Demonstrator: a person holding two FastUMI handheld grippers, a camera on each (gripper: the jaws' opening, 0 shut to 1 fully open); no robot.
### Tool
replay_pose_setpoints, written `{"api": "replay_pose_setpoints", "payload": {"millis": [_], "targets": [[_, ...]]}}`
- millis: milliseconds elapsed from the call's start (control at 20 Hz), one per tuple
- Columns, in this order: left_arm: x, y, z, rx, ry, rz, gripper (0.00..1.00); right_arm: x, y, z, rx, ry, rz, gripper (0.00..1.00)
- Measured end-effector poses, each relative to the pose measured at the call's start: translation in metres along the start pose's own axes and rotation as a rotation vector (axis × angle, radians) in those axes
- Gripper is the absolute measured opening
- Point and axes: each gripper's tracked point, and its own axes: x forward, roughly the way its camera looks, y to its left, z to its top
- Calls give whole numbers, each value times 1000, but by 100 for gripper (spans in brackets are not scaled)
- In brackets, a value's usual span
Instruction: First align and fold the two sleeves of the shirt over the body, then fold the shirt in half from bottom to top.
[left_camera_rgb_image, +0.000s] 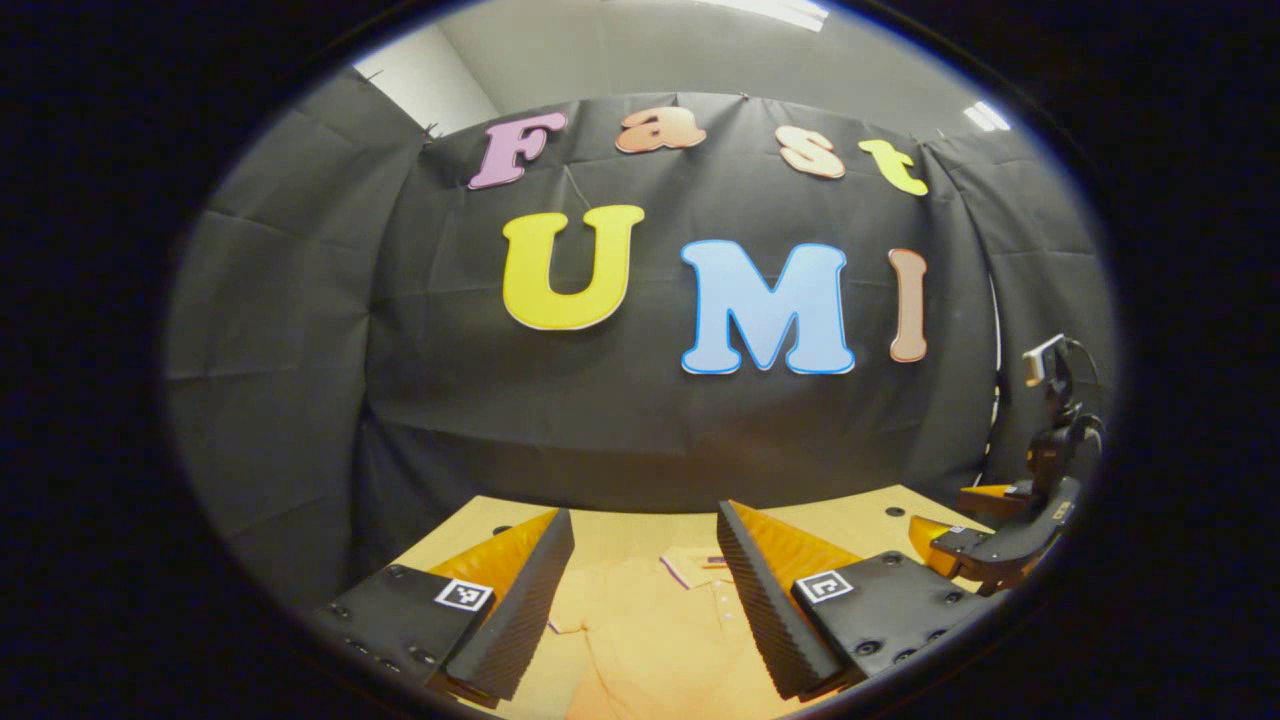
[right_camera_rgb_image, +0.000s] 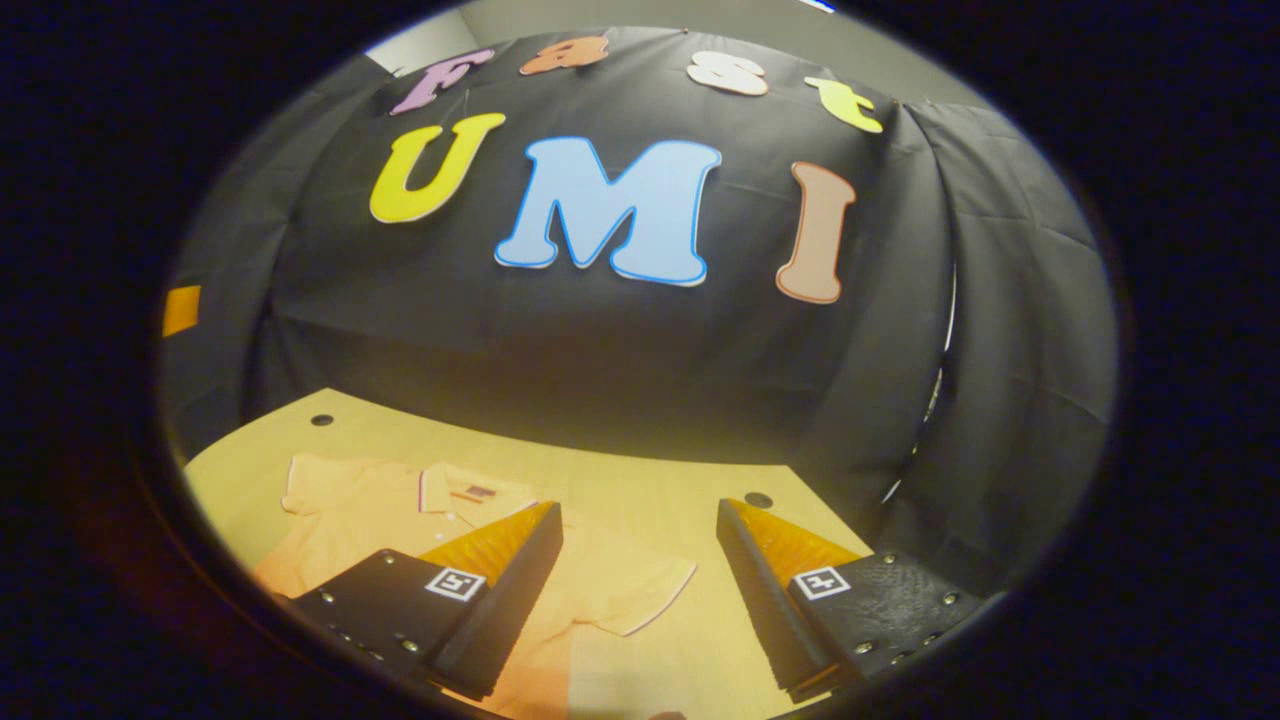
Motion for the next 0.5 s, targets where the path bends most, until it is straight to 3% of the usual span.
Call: {"api": "replay_pose_setpoints", "payload": {"millis": [500], "targets": [[-22,36,-15,11,51,121,97,91,-36,-96,126,291,-56,96]]}}
